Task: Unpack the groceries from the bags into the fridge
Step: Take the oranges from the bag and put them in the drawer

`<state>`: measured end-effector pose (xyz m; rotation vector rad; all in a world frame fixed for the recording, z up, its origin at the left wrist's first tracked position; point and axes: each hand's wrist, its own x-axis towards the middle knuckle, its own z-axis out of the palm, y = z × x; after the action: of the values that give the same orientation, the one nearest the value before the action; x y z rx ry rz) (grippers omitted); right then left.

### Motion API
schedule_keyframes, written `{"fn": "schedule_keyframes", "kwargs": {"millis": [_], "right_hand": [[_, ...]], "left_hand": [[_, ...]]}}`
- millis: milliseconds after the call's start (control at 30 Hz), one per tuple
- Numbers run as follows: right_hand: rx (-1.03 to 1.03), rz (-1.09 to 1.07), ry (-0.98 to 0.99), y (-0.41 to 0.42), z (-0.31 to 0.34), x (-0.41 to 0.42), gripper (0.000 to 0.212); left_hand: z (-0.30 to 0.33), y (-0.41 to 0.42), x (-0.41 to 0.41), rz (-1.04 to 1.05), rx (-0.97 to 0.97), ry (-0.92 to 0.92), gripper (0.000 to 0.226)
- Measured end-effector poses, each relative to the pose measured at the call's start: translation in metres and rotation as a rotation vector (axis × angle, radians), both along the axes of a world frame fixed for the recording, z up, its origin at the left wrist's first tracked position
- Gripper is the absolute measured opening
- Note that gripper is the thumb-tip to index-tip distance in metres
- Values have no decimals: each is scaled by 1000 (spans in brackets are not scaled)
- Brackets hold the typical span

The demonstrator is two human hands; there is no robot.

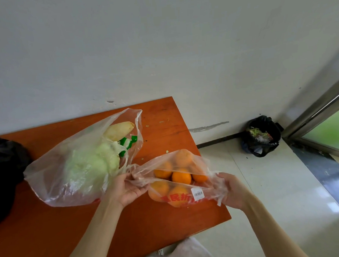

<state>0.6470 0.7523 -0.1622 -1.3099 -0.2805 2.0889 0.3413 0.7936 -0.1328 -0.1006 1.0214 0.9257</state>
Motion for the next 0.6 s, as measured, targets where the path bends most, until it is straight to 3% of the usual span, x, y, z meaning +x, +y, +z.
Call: {"fn": "schedule_keyframes", "kwargs": {"millis": [133,200,233,300,367,433,500,600], "right_hand": [[78,274,-180,1,4,1,52],[126,282,-320,5,4,1,63],[151,229,-312,7,5,0,60],[149,-2,-102,9,5,1,47],[98,-221,127,9,7,4,44],[52,-358,254,7,-2,7,25],[-51,-416,234,4,-8,6,29],[-261,-508,149,8,-24,3,45]], "left_hand": [[-3,8,5,71,-18,-38,23],[-11,11,7,95,-19,-101,23],[-18,12,8,107,-22,-88,22],[-27,12,10,69,-69,25,24],[-31,8,9,-104,-77,136,22],[-36,5,3,-296,-87,172,19],[-36,7,-1,-342,-68,145,20],[-27,13,5,-207,40,-3,21]]}}
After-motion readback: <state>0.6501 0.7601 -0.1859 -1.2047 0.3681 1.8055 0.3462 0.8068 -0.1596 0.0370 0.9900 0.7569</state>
